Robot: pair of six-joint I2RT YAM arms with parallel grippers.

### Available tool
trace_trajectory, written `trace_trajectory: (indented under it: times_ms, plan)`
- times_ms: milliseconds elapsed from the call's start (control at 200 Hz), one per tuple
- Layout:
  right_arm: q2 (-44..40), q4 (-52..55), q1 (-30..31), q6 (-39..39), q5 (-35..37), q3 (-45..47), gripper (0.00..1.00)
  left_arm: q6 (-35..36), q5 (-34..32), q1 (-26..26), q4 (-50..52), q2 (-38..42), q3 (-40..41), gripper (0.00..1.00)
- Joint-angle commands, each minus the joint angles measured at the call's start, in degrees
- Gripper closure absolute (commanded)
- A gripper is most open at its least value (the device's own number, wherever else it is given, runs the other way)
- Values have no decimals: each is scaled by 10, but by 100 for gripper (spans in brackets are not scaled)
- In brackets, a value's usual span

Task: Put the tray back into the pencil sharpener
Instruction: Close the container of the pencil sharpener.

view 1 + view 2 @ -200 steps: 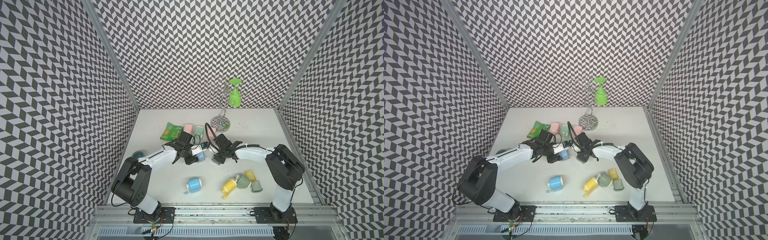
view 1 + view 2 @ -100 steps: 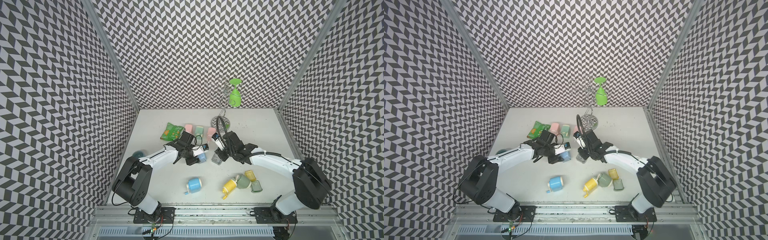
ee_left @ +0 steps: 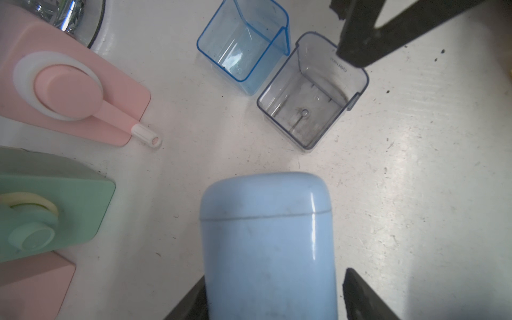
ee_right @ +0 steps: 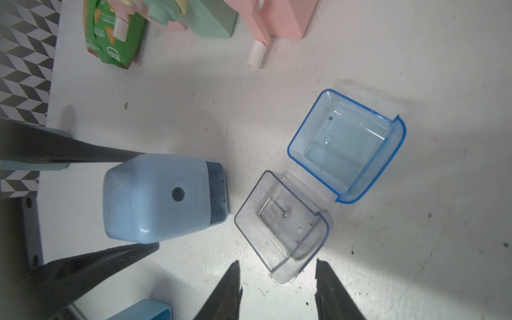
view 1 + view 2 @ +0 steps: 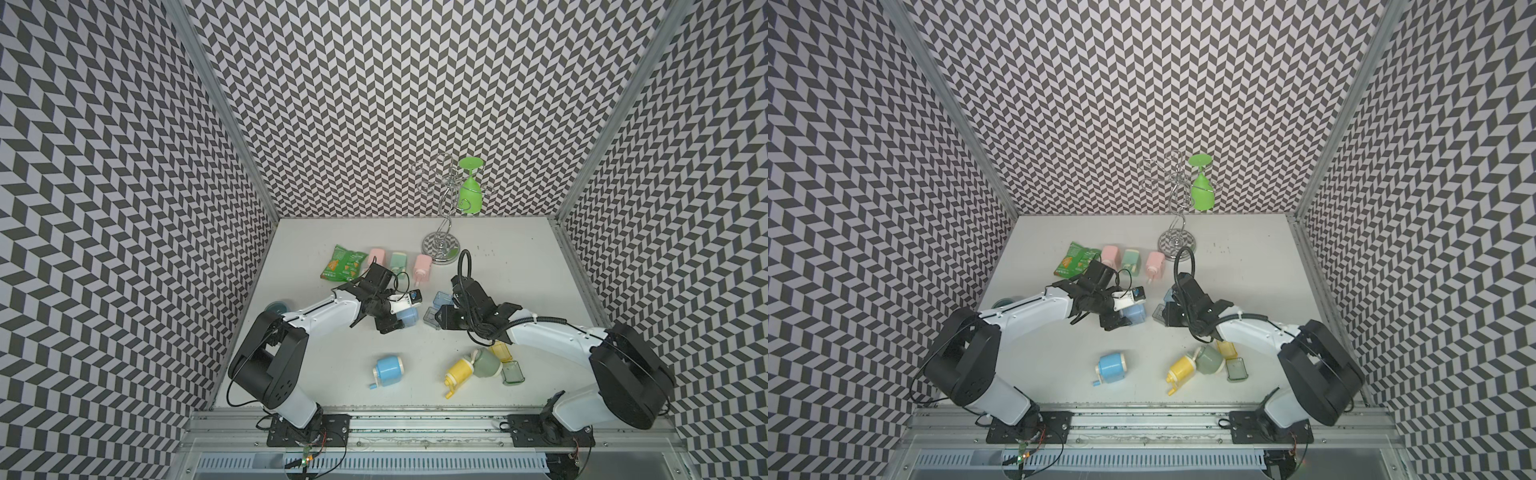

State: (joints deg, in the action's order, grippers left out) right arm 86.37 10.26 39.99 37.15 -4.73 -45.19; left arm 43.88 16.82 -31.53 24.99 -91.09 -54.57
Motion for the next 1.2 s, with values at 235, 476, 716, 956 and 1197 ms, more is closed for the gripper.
trace_trajectory:
  times_ms: [235, 476, 716, 956, 1197]
  plan:
    - [51, -16, -1, 35, 40, -22, 58, 2, 14, -2, -17, 10, 3, 40]
    - [84, -13, -1, 8, 40, -44, 63, 14, 15, -2, -21, 8, 7, 43]
    - [101, -16, 0, -12, 27, -51, 69, 25, 20, -3, -21, -2, 1, 43]
    - [115, -20, 1, -26, 9, -64, 70, 39, 36, -3, -15, -6, -4, 44]
    - [128, -21, 2, -34, -6, -76, 74, 43, 45, -4, -6, -19, -14, 45]
